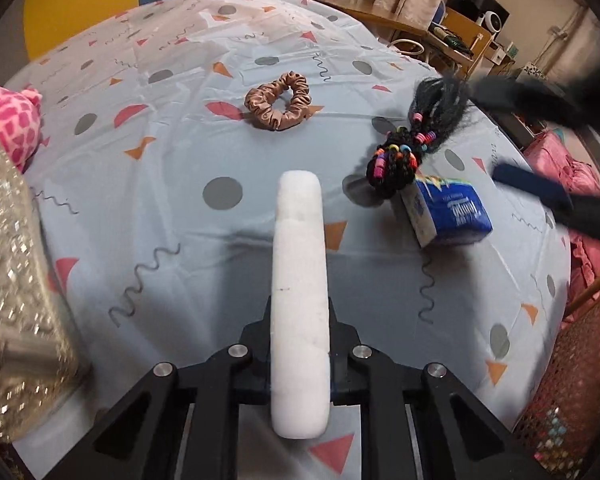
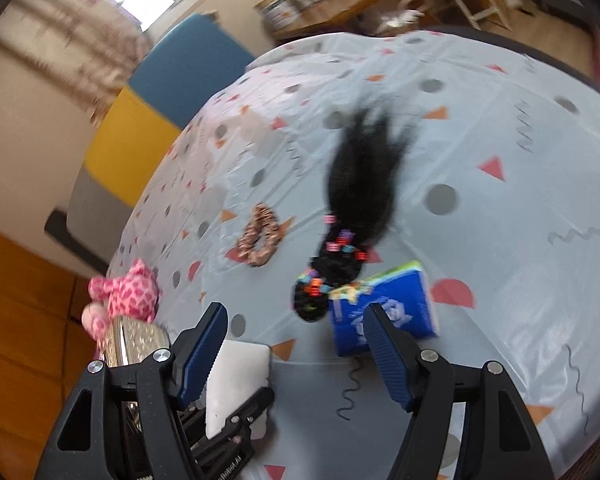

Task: Organize soft objects
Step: 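Hold the sponge in the left gripper while the right gripper grasps the brown scrunchie, then carry the sponge toward the gold tray with the left gripper while the right lifts the scrunchie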

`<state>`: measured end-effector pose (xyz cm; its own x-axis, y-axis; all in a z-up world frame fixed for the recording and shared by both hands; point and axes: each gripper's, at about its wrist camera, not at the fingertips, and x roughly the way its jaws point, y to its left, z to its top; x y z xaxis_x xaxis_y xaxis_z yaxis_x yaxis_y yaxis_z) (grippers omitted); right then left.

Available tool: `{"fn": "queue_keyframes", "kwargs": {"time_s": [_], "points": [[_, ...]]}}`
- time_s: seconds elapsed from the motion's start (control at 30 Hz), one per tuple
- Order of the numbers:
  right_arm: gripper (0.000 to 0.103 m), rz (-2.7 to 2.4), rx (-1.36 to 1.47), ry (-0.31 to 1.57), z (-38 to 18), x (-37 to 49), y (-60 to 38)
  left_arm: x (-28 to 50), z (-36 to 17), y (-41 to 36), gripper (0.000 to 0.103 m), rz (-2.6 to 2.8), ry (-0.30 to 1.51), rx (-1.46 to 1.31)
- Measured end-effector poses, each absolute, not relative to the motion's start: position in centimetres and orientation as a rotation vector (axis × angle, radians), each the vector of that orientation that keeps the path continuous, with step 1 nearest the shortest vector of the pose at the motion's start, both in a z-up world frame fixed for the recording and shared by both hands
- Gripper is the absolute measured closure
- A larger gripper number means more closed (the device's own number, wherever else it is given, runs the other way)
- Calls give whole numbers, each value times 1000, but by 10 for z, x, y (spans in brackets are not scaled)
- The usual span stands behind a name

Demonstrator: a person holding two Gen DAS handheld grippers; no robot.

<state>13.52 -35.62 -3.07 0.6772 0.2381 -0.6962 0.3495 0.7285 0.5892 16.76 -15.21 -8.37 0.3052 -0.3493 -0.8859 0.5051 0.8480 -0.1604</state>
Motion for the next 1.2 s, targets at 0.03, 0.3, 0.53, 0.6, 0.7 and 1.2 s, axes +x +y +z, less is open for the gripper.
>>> {"fn": "queue_keyframes", "kwargs": {"time_s": [0.03,0.3,0.53,0.6,0.7,1.2], "points": [[31,-56,728,866,-28,145,-351,164,-83,-150,85,-571,1115,162],[32,-17,435,982,-32,237,-318,143,-67,-133,85,-588,1040,158],[32,-37,338,1073,-76,297,-302,159,-9,-115,85,-587,941,91],[32,-41,337,1088,-86,305,-302,171,11,-110,85,-571,908,73],[33,-57,269,1070,-88,309,-295,198,41,-94,85,-500,850,48],[80,-69,53,1098,-92,316,-280,230,62,136,85,50,791,-151]]}}
